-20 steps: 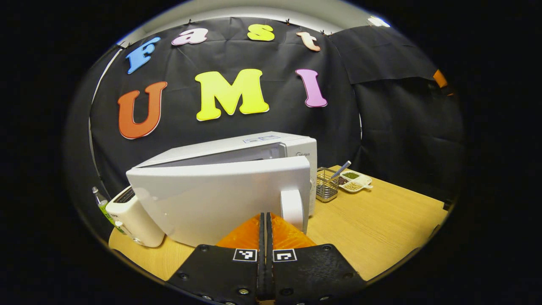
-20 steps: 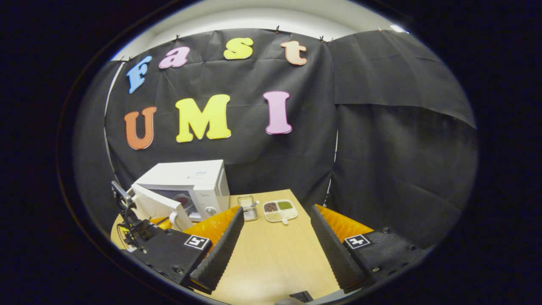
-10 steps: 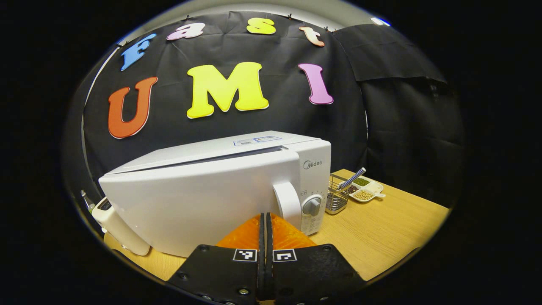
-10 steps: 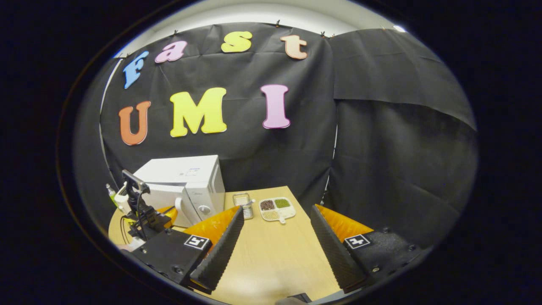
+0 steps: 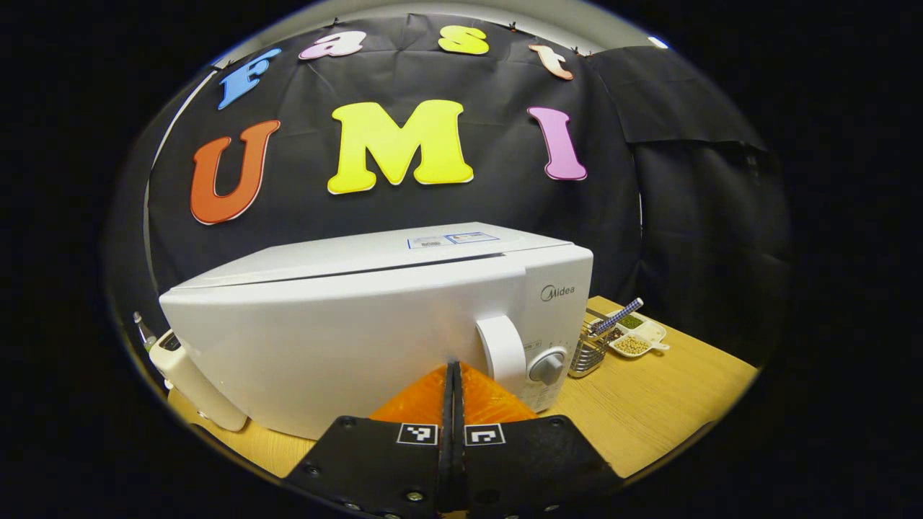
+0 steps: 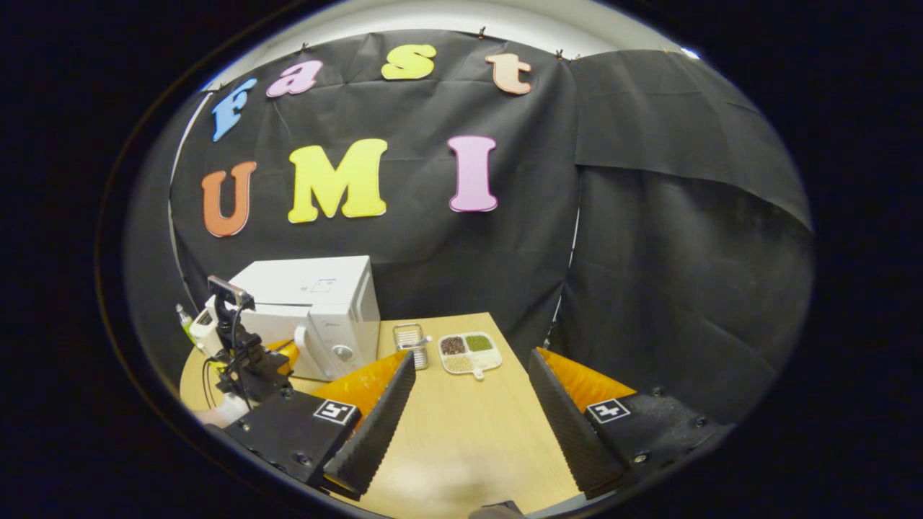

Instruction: Open the microwave oven with the left hand, put the food in, and close the microwave oven.

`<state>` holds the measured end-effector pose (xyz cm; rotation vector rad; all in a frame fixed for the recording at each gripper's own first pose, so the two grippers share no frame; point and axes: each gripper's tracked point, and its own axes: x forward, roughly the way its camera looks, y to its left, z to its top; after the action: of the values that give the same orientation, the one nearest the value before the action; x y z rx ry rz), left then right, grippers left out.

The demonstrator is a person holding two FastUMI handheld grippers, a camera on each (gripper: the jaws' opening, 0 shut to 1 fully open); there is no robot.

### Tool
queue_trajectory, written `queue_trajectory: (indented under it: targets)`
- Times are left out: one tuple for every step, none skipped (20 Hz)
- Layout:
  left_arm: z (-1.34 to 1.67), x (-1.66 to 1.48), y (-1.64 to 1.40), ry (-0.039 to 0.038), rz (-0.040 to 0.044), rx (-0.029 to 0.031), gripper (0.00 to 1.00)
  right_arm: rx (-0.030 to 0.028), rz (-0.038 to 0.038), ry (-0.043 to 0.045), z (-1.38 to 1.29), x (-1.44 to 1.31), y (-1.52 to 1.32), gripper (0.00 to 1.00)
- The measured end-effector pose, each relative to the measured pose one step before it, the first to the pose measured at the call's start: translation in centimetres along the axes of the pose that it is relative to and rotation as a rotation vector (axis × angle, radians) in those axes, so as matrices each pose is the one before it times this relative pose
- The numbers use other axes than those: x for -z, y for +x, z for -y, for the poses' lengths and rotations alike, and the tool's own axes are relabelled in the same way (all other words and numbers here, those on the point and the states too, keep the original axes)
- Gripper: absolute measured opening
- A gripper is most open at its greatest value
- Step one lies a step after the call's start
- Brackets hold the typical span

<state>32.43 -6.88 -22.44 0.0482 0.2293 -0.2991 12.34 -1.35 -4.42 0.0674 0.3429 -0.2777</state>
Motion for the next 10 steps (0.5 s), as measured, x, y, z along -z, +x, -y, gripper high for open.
queue_trajectory:
  targets:
    - [0.041, 0.013, -0.01, -0.00086, 0.00018, 0.00024, 0.0, -0.00248, -0.00155, 0.00333, -0.068, -0.074, -0.073, 1.0]
    - [-0.042, 0.016, -0.061, -0.001, -0.00025, 0.0004, 0.0, -0.00076, -0.00161, 0.00026, -0.093, 0.026, 0.081, 1.0]
    - [-0.01, -0.12, 0.119, 0.00009, 0.00145, -0.00021, 0.0, -0.00077, -0.00167, -0.00237, -0.053, -0.003, 0.037, 1.0]
    - [0.009, -0.002, 0.014, 0.00399, -0.00109, -0.00164, 0.0, -0.0055, -0.00113, -0.00217, -0.189, 0.004, -0.054, 1.0]
    - [-0.031, -0.062, 0.106, 0.0028, 0.00368, -0.0039, 0.0, -0.00313, 0.00107, -0.00126, -0.123, -0.097, -0.212, 0.92]
    - [-0.054, -0.174, 0.33, 0.00894, 0.00591, -0.00287, 0.0, -0.00368, 0.00399, -0.00322, -0.105, -0.138, -0.089, 1.0]
    - [-0.084, -0.145, 0.588, 0.01065, -0.00164, 0.00179, 0.0, -0.00225, 0.00369, -0.00462, -0.102, -0.082, -0.186, 0.92]
    - [0.013, 0.376, 0.179, 0.00542, -0.0355, -0.00834, 0.0, -0.00015, 0.00181, -0.00222, 0.005, -0.022, -0.139, 0.92]
    - [-0.068, -0.047, -0.181, 0.00447, 0.00988, 0.00121, 0.0, -0.00262, -0.00251, 0.00054, -0.127, 0.06, -0.254, 1.0]
    - [-0.094, 0.218, -0.257, 0.00892, -0.01453, 0.00114, 0.0, -0.00198, 0.00639, 0.0045, -0.025, -0.088, -0.228, 1.0]
